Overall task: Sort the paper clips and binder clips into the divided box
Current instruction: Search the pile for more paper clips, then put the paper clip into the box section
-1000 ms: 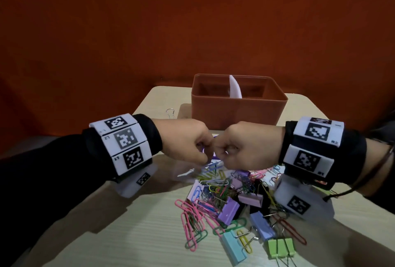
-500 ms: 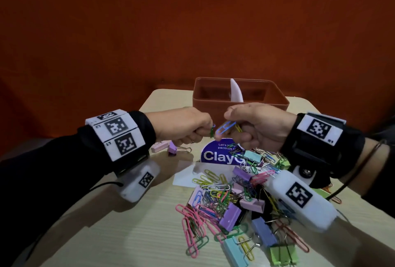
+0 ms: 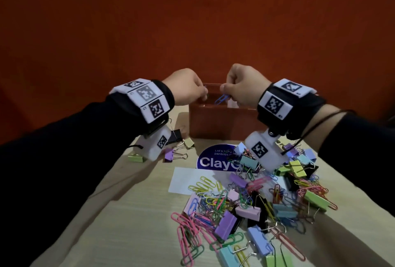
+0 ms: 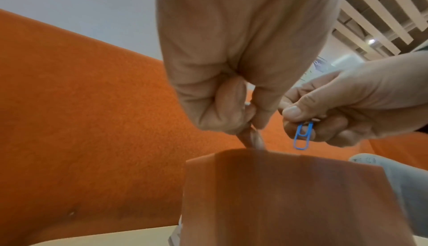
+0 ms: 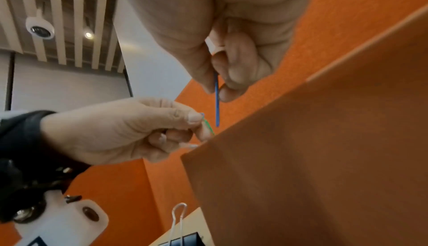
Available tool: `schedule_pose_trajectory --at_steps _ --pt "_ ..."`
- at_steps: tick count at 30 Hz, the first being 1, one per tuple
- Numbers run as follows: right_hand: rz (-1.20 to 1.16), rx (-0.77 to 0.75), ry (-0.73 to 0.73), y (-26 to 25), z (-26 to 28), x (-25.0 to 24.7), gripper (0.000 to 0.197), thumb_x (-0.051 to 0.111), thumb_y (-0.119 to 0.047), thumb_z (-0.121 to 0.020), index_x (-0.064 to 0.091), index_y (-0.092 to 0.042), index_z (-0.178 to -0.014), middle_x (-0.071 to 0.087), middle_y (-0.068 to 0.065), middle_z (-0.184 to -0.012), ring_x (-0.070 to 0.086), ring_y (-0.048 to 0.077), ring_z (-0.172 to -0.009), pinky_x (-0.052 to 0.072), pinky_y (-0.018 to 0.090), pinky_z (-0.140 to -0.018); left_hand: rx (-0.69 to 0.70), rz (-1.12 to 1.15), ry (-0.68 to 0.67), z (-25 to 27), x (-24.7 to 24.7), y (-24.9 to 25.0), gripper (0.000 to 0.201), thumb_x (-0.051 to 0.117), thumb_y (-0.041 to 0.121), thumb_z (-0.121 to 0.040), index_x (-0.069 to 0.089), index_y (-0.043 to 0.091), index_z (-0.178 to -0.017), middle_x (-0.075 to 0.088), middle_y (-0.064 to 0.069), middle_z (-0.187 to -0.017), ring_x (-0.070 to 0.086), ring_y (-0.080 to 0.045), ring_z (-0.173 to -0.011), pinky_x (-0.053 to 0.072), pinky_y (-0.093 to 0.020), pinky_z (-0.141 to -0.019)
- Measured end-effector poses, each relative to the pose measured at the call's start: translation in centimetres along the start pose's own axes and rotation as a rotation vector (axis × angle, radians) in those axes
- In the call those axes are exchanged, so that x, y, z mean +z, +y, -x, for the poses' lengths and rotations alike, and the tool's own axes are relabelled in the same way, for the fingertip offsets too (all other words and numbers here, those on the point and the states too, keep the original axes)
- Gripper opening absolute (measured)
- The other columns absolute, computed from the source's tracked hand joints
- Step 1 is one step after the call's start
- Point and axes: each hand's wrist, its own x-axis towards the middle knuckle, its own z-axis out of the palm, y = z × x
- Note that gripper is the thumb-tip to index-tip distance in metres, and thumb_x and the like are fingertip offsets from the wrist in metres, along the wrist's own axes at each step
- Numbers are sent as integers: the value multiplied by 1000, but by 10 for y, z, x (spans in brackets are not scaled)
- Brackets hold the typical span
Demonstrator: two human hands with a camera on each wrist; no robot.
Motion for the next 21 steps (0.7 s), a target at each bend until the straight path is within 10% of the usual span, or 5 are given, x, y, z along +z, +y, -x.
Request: schedule_pose_trajectory --at_steps 5,10,16,21 --pt "42 -19 -15 4 -5 12 21 63 -23 -86 47 -25 -73 60 -1 -70 57 18 -64 46 30 -60 -4 -19 -80 -9 8 3 17 60 26 -91 75 21 -95 67 6 -81 60 -12 -79 41 -23 -62" --pt "-9 -14 -98 2 -5 12 20 56 -10 -81 49 -28 -76 65 8 -81 66 26 -66 58 42 -66 8 14 -105 -6 6 0 28 51 14 -90 70 21 -109 71 -2 -87 58 -13 -64 49 -23 -58" --pt "-61 -30 -109 4 1 10 38 48 10 -78 52 -27 -76 68 4 -88 70 24 -82 60 42 -69 76 -74 -131 10 9 -6 41 52 10 -91 60 24 -129 65 1 -118 62 -15 -104 51 -33 -95" --pt "39 -100 -29 6 8 7 29 63 4 -74 57 -22 -82 66 2 -90 68 21 -75 59 38 -65 231 -178 11 40 19 -3 21 70 28 -82 65 28 -102 56 8 -104 55 -11 -99 47 -28 -83"
